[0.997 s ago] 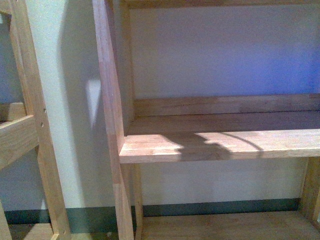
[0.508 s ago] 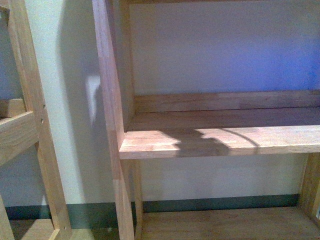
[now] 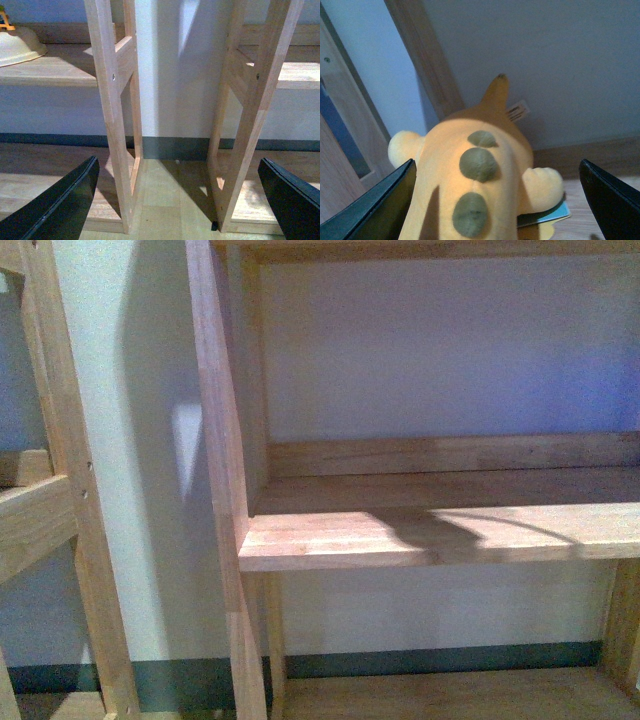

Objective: Put away toys

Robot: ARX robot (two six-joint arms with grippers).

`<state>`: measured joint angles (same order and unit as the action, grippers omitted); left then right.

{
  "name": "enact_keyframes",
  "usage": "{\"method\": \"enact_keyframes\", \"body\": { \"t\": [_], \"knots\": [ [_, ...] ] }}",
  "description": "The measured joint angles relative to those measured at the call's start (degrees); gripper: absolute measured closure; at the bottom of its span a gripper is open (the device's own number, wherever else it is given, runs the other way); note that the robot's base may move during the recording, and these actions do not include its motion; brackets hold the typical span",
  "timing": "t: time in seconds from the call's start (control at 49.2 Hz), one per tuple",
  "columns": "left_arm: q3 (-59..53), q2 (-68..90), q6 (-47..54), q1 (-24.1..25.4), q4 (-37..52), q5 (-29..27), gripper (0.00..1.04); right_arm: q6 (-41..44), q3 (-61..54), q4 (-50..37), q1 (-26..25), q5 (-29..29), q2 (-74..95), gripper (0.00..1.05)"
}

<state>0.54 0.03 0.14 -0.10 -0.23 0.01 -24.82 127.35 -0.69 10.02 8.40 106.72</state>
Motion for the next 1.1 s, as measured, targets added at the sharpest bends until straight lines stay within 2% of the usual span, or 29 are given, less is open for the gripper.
{"method": "enact_keyframes", "body": {
  "t": [0.264,0.407,0.488,0.671,0.814,0.854,0.875,0.915,1.098],
  "knots": [
    [0.0,0.0,0.0,0.0,0.0,0.0,0.06,4.2,-16.8,-7.8,-2.5,-1.8,-12.2,0.06],
    [0.0,0.0,0.0,0.0,0.0,0.0,0.06,7.4,-30.5,-11.7,-3.8,-2.7,-22.0,0.06],
    [0.0,0.0,0.0,0.0,0.0,0.0,0.06,9.1,-42.1,-14.1,-4.8,-2.7,-31.1,0.06],
    [0.0,0.0,0.0,0.0,0.0,0.0,0.06,11.0,-61.4,-14.8,-6.4,0.2,-47.8,0.06],
    [0.0,0.0,0.0,0.0,0.0,0.0,0.06,12.0,-77.6,-11.6,-7.6,1.3,-62.4,0.06],
    [0.0,0.0,0.0,0.0,0.0,0.0,0.06,14.8,-80.9,-5.6,-8.5,-2.3,-67.0,0.12],
    [0.0,0.0,0.0,0.0,0.0,0.0,0.06,17.0,-83.0,0.1,-9.2,-5.7,-70.0,0.18],
    [0.0,0.0,0.0,0.0,0.0,0.0,0.06,19.5,-86.0,4.5,-9.7,-7.8,-73.0,0.24],
    [0.0,0.0,0.0,0.0,0.0,0.0,0.06,23.5,-101.0,1.4,-9.9,-8.3,-80.7,0.62]
  ]
}}
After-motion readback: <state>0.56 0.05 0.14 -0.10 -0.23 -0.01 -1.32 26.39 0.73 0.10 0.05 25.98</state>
